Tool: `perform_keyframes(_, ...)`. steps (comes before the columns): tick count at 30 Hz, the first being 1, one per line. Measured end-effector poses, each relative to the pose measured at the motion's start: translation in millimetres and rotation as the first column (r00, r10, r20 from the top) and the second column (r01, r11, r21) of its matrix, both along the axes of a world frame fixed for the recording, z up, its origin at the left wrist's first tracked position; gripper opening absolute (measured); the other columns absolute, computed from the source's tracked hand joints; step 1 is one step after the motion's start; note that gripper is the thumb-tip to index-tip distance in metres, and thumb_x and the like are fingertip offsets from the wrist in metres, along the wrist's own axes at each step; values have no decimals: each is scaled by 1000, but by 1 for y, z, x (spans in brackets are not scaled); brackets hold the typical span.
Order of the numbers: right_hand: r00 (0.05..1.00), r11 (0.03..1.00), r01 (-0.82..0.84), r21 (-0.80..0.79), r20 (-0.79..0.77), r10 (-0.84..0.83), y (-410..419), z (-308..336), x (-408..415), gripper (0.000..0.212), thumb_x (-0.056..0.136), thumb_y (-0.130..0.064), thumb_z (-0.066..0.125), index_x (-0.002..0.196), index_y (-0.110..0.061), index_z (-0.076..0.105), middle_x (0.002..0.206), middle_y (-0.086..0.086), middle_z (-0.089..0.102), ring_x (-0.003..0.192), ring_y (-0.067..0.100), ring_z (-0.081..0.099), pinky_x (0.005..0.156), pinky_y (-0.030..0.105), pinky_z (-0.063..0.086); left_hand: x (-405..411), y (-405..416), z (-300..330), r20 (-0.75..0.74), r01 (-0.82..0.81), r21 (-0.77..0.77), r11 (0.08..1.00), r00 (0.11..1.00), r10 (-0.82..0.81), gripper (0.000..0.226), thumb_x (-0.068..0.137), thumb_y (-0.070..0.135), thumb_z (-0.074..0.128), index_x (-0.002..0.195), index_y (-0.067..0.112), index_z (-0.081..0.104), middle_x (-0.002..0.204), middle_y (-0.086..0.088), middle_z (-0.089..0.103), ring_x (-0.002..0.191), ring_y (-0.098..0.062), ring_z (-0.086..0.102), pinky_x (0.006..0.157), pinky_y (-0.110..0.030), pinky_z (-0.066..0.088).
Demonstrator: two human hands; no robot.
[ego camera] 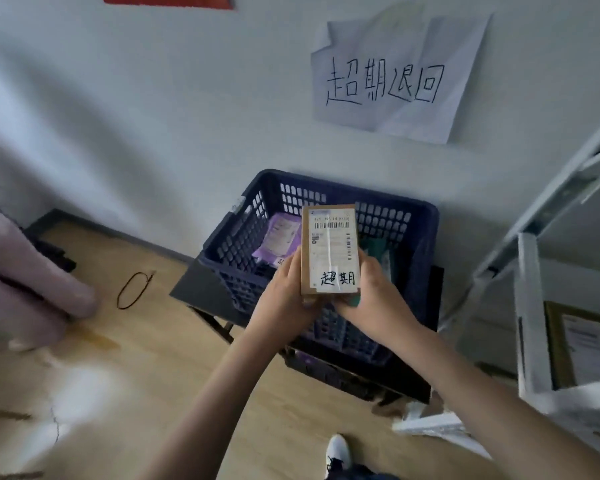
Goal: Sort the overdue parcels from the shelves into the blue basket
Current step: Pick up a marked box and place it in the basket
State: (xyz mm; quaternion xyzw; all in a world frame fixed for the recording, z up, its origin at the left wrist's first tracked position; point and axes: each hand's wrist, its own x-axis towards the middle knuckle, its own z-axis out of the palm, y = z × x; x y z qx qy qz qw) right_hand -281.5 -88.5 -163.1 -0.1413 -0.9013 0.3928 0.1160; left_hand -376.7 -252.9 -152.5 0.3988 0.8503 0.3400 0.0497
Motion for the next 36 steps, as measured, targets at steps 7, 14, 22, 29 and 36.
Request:
perform_keyframes(7,989,994,104,24,106,-106,15,-29,-67,84,82,-36,79,151,-29,31,131,-5,52,119,10,56,107,24,34,-85,28,-30,144,118,27,993,982,-120,84,79,25,79,152,29,38,144,11,47,131,0,43,104,-23,46)
perform_keyframes(14,974,990,133,40,182,-138,5,-57,-159,89,81,-35,82,151,-21,28,132,2,45,106,13,58,83,30,56,-193,21,-64,140,209,-81,974,970,-197,85,82,29,77,154,27,33,151,8,42,139,-10,42,110,-35,46)
perform_keyframes(22,945,981,191,47,261,-196,-10,-101,-253,91,81,-30,82,153,-19,26,133,7,45,103,18,63,82,31,59,-292,21,-106,204,234,-240,942,961,-186,91,84,14,70,159,27,19,156,3,35,139,-12,38,109,-33,45)
perform_keyframes(29,917,963,270,2,303,-258,-8,-143,-289,90,76,-32,80,148,-19,28,128,2,51,103,15,65,81,31,62,-303,48,-135,337,51,-262,964,941,42,32,95,18,64,123,30,53,110,12,66,87,-8,69,80,-34,62)
perform_keyframes(36,903,970,233,63,355,-240,-11,-148,-297,103,81,-21,82,154,-11,10,126,12,53,88,19,67,69,33,62,-310,50,-146,317,-48,-349,936,934,166,34,80,5,68,111,15,58,104,-1,65,86,-13,64,57,-13,46)
